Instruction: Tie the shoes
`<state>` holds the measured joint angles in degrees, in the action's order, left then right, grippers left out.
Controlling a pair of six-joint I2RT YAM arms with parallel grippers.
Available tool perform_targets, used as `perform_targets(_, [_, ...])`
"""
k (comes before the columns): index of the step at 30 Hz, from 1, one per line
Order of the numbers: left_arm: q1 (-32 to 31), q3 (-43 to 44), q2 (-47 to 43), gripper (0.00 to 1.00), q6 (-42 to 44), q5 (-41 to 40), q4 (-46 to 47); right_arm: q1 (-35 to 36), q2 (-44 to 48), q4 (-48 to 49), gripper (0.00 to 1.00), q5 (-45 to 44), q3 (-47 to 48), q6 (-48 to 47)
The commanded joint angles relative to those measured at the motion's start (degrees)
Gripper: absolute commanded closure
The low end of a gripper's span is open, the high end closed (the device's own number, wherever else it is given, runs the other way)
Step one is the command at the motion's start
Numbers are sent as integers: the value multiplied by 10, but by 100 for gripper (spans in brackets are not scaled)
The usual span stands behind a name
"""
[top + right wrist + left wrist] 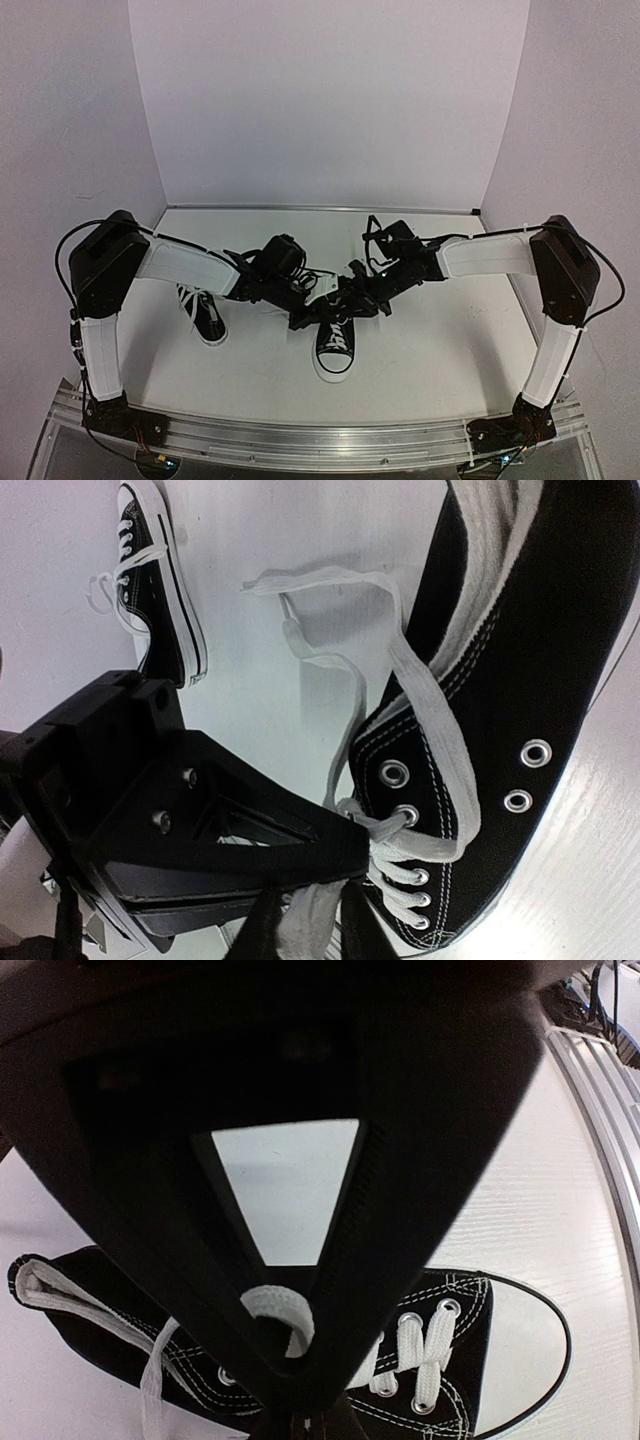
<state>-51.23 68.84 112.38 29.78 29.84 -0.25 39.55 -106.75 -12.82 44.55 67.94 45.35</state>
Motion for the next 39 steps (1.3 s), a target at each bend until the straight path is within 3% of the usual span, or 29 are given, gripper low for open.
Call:
perform_targets(1, [-5, 6, -23, 99, 5, 29, 17, 2, -13, 8, 94, -23, 20, -5])
perform_targets(2, [-5, 7, -25, 97, 5, 31, 15, 2, -12, 7, 100, -24, 20, -7])
perform_targets(6, [7, 40, -29, 74, 1, 25, -62, 2, -8, 1, 100, -30, 20, -12])
perform_targets(11, [86, 58, -67, 59, -17, 43, -143, 2, -3, -5, 100, -35, 20, -17])
perform_targets(19, [141, 70, -58, 59, 40, -39, -258, 2, -4, -9, 100, -34, 27, -21])
perform_targets(32, [131, 142, 45, 63, 56, -62, -292, 2, -2, -12, 100, -32, 23, -22])
perform_targets(39, [100, 165, 94, 63, 66, -134, -294, 2, -3, -13, 100, -32, 25, -21])
